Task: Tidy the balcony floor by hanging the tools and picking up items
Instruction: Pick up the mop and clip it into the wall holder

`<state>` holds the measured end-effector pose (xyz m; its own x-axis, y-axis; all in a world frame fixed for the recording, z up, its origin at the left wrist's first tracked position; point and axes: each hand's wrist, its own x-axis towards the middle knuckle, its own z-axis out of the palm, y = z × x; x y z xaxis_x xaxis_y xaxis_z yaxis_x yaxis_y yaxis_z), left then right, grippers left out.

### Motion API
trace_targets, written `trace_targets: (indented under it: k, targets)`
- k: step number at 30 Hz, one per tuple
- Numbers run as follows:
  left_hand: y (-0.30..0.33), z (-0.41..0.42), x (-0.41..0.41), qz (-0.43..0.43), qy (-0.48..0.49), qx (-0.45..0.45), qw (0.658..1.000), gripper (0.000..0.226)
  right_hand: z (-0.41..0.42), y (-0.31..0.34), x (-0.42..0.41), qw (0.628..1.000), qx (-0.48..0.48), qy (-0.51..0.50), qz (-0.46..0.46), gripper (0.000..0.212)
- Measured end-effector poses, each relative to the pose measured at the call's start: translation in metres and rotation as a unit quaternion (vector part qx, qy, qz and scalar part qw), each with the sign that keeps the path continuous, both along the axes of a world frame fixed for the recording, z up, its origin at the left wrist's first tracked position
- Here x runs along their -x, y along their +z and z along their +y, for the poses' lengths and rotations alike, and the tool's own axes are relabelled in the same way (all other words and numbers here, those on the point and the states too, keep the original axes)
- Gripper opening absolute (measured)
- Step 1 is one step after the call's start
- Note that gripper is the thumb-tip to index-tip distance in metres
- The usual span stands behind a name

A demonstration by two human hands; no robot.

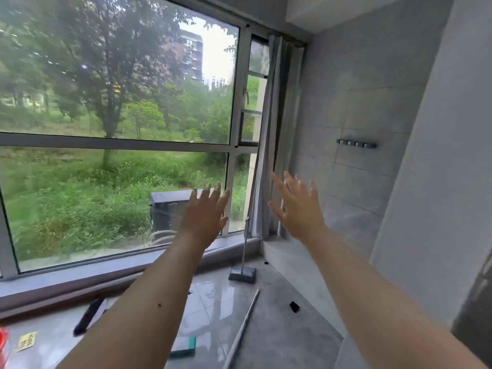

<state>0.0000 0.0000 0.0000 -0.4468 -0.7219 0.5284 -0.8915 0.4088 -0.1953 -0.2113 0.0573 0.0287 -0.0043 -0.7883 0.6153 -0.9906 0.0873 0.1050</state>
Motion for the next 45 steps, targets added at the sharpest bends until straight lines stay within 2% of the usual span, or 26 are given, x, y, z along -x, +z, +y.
trace_targets:
  k: [6,12,23,32,40,45]
  targets:
    - [-0.042,-0.015,0.031,-0.032,-0.004,-0.070,0.997,0.066,-0.018,-0.051,0.022,0.997,-0.077,-0.001,-0.026,0.065]
    - [-0.081,-0.057,0.058,-0.060,-0.011,-0.101,0.993,0.065,-0.062,-0.091,0.039,0.990,-0.127,0.006,-0.056,0.063]
    - [-0.147,-0.194,0.102,-0.052,-0.019,-0.175,0.983,0.064,-0.197,-0.152,0.077,0.974,-0.210,0.006,-0.089,0.062]
    - [-0.203,-0.270,0.151,-0.067,-0.034,-0.227,0.971,0.066,-0.274,-0.212,0.134,0.956,-0.276,-0.016,-0.100,0.061]
    - [-0.258,-0.363,0.212,-0.043,0.017,-0.276,0.960,0.062,-0.390,-0.264,0.195,0.940,-0.323,0.039,-0.105,0.053]
    - [-0.292,-0.422,0.253,-0.020,0.070,-0.316,0.946,0.060,-0.467,-0.298,0.228,0.922,-0.371,0.074,-0.084,0.057]
